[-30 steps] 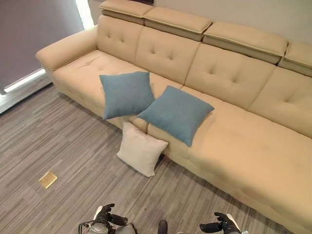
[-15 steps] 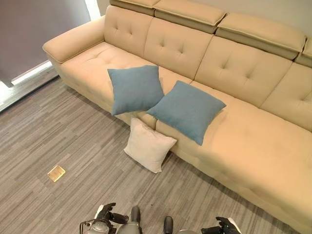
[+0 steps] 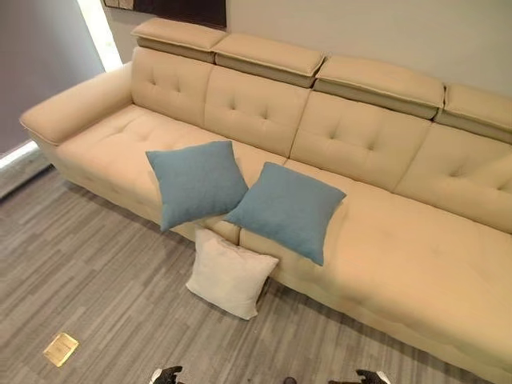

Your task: Pick up all the scattered cushions and arrange them neatly on the sofa.

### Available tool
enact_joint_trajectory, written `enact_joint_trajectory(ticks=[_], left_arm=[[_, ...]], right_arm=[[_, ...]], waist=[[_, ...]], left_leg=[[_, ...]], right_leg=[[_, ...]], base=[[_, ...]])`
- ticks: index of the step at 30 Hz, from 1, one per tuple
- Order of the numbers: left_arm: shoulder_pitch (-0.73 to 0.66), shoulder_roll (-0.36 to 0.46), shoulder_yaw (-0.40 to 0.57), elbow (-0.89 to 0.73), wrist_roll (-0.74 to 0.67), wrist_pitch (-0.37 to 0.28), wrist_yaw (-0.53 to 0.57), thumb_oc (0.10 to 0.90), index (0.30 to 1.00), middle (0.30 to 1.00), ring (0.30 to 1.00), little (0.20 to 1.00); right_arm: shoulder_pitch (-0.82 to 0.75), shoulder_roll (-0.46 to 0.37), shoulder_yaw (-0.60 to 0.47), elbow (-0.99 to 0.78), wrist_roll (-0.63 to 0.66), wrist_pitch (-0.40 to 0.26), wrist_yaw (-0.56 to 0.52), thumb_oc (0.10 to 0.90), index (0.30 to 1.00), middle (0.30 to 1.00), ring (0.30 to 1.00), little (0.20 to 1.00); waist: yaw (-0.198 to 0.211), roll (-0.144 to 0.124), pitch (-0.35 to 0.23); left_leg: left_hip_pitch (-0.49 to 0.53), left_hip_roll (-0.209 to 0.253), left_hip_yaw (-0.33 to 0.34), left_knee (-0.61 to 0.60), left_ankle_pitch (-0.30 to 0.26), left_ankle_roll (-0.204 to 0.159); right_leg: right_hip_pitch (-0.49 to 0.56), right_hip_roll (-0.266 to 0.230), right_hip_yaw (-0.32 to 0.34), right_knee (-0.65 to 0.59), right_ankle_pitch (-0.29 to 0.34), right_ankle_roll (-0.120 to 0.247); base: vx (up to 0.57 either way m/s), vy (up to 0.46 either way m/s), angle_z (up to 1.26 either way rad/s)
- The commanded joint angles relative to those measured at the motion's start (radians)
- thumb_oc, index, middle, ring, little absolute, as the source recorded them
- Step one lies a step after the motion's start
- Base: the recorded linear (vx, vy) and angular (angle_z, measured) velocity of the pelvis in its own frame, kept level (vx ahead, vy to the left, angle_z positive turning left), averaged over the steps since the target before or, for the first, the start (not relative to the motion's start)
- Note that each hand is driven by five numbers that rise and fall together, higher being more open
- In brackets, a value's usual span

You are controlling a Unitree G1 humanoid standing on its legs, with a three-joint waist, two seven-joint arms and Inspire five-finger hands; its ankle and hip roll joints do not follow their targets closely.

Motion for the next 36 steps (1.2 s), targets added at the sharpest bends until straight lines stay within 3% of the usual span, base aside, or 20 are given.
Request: enact_joint_trajectory(ticks=[1,4,6,9,11,16,19,20,21,24,25,27,31,36], left_arm=[[-0.022,0.028,0.009,-0.013,0.026,-0.017,0.004,0.8,0.9,0.9,0.9,0.9],[-0.032,0.036,0.01,-0.015,0.022,-0.013,0.007,0.8,0.9,0.9,0.9,0.9],[-0.031,0.041,0.011,-0.016,0.02,-0.014,0.008,0.8,0.9,0.9,0.9,0.9],[-0.034,0.042,0.02,-0.021,0.006,-0.016,0.009,0.8,0.9,0.9,0.9,0.9],[-0.034,0.04,0.02,-0.019,0.004,-0.016,0.008,0.8,0.9,0.9,0.9,0.9],[-0.046,0.036,0.023,-0.015,0.002,-0.018,0.003,0.8,0.9,0.9,0.9,0.9],[-0.043,0.029,0.02,-0.013,0.013,-0.02,0.003,0.8,0.9,0.9,0.9,0.9],[-0.041,0.019,0.009,-0.01,0.018,-0.017,-0.002,0.8,0.9,0.9,0.9,0.9],[-0.041,0.019,0.009,-0.01,0.018,-0.017,-0.002,0.8,0.9,0.9,0.9,0.9],[-0.051,0.013,-0.008,-0.022,0.019,-0.016,-0.004,0.8,0.9,0.9,0.9,0.9],[-0.058,0.012,-0.012,-0.029,0.013,-0.017,-0.001,0.8,0.9,0.9,0.9,0.9],[-0.065,0.012,-0.018,-0.042,0.002,-0.017,0.003,0.8,0.9,0.9,0.9,0.9],[-0.064,0.012,-0.028,-0.047,0.001,-0.016,0.001,0.8,0.9,0.9,0.9,0.9],[-0.057,0.009,-0.029,-0.032,0.002,-0.016,-0.005,0.8,0.9,0.9,0.9,0.9]], right_arm=[[-0.014,-0.025,0.001,-0.003,-0.015,-0.004,-0.014,0.8,0.9,0.9,0.9,0.9],[-0.024,-0.027,0.009,-0.012,-0.016,-0.001,-0.016,0.8,0.9,0.9,0.9,0.9],[-0.022,-0.024,0.01,-0.022,-0.011,-0.003,-0.017,0.8,0.9,0.9,0.9,0.9],[-0.026,-0.025,0.013,-0.023,-0.007,-0.007,-0.019,0.8,0.9,0.9,0.9,0.9],[-0.028,-0.028,0.018,-0.023,-0.006,-0.006,-0.018,0.8,0.9,0.9,0.9,0.9],[-0.029,-0.038,0.026,-0.03,-0.013,0.0,-0.015,0.8,0.9,0.9,0.9,0.9],[-0.014,-0.038,0.024,-0.019,-0.012,-0.003,-0.014,0.8,0.9,0.9,0.9,0.9],[-0.008,-0.043,0.012,-0.012,-0.005,-0.009,-0.016,0.8,0.9,0.9,0.9,0.9],[-0.008,-0.043,0.012,-0.012,-0.005,-0.009,-0.016,0.8,0.9,0.9,0.9,0.9],[-0.016,-0.053,0.005,-0.016,0.017,-0.018,-0.019,0.8,0.9,0.9,0.9,0.9],[-0.02,-0.056,0.006,-0.019,0.022,-0.021,-0.022,0.8,0.9,0.9,0.9,0.9],[-0.024,-0.061,0.004,-0.02,0.034,-0.018,-0.023,0.8,0.9,0.9,0.9,0.9],[-0.021,-0.066,0.004,-0.018,0.042,-0.016,-0.024,0.8,0.9,0.9,0.9,0.9],[-0.022,-0.065,0.001,-0.02,0.041,-0.02,-0.033,0.8,0.9,0.9,0.9,0.9]], waist=[[0.016,-0.059,0.029],[0.008,-0.056,0.065],[0.002,-0.044,0.077],[-0.008,-0.036,0.082],[-0.023,-0.047,0.089],[-0.043,-0.058,0.107],[-0.049,-0.06,0.091],[-0.058,-0.053,0.074],[-0.058,-0.052,0.074],[-0.061,-0.058,0.093],[-0.057,-0.064,0.106],[-0.052,-0.071,0.114],[-0.035,-0.078,0.106],[-0.014,-0.042,0.102]], left_leg=[[-0.078,-0.066,-0.023,-0.049,-0.02,0.05],[-0.082,-0.071,-0.035,-0.024,-0.028,0.071],[-0.071,-0.062,-0.04,-0.02,-0.035,0.072],[-0.028,-0.055,-0.06,-0.039,-0.045,0.065],[0.001,-0.066,-0.079,-0.051,-0.055,0.063],[0.056,-0.083,-0.12,-0.065,-0.074,0.05],[0.081,-0.085,-0.139,-0.062,-0.1,0.042],[0.075,-0.057,-0.115,0.004,-0.122,0.001],[0.074,-0.057,-0.116,0.006,-0.123,0.001],[-0.037,-0.016,-0.057,0.252,-0.035,-0.056],[-0.071,-0.01,-0.05,0.323,-0.003,-0.063],[-0.112,0.009,-0.017,0.381,0.005,-0.055],[-0.186,0.01,0.007,0.279,-0.037,-0.032],[-0.212,0.014,-0.049,-0.009,0.105,-0.052]], right_leg=[[0.069,-0.049,0.019,0.113,-0.034,0.111],[-0.014,-0.059,0.044,0.278,0.048,0.131],[-0.051,-0.057,0.046,0.333,0.028,0.118],[-0.097,-0.033,0.026,0.239,-0.031,0.081],[-0.141,0.008,0.05,0.151,-0.007,0.079],[-0.177,0.041,0.03,0.04,0.045,0.085],[-0.146,0.052,0.057,0.02,0.036,0.066],[-0.107,0.05,0.032,0.017,0.01,0.042],[-0.107,0.05,0.031,0.016,0.01,0.042],[-0.046,0.047,0.013,-0.001,-0.013,0.01],[-0.03,0.047,0.014,-0.003,-0.018,-0.005],[-0.004,0.045,0.008,-0.009,-0.034,-0.018],[0.042,0.037,0.01,-0.033,-0.062,-0.009],[0.111,0.077,0.046,-0.049,-0.107,0.002]], base=[[-0.01,0.077,0.03],[-0.05,0.074,-0.09],[0.04,0.04,-0.03],[0.17,-0.038,-0.02],[0.18,-0.083,-0.04],[0.17,-0.1,0.02],[0.26,-0.206,0.54],[0.31,-0.245,0.31],[0.28,-0.237,0.37],[0.08,-0.138,0.45],[0.06,-0.134,0.18],[0.11,-0.107,-0.05],[0.18,-0.025,0.1],[0.24,0.1,-0.03]])
